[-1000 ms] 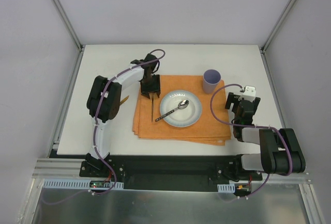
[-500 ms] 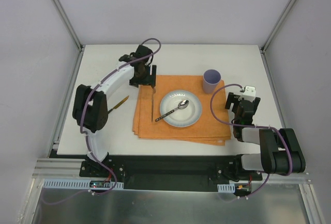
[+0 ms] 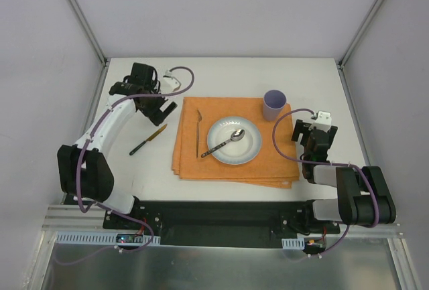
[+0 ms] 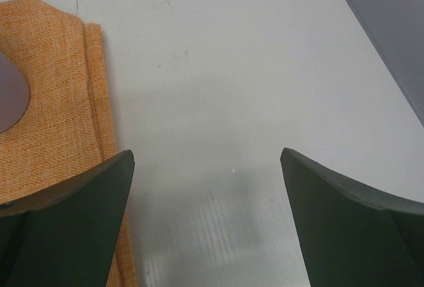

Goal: Set the dinner table for one person
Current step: Pick up the knife at the center of the board.

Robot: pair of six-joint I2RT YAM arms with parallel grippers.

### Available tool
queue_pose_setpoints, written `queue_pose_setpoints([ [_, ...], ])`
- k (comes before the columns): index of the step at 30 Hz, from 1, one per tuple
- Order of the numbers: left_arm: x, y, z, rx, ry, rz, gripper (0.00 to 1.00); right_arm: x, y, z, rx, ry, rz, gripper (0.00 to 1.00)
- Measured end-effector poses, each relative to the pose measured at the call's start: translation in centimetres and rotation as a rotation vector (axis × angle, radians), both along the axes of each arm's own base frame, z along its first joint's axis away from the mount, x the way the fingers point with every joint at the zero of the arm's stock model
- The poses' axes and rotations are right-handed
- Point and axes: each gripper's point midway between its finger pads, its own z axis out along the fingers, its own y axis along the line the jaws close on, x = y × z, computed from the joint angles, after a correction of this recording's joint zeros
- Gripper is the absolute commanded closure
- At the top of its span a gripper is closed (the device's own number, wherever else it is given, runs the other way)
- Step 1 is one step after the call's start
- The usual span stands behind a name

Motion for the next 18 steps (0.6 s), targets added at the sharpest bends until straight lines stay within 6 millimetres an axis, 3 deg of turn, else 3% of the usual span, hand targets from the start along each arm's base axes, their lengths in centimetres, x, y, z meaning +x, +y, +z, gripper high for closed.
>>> queue_pose_setpoints([
  [6,-2.9,1.3,-4.1,0.058,0.135,-0.155,0.08,0.0,0.0,0.0,0.000,0.000,0.000,0.04],
  [18,-3.8,3.2,-10.5,0.107,0.332,-0.326,0.11,0.0,0.0,0.0,0.000,0.000,0.000,0.04],
])
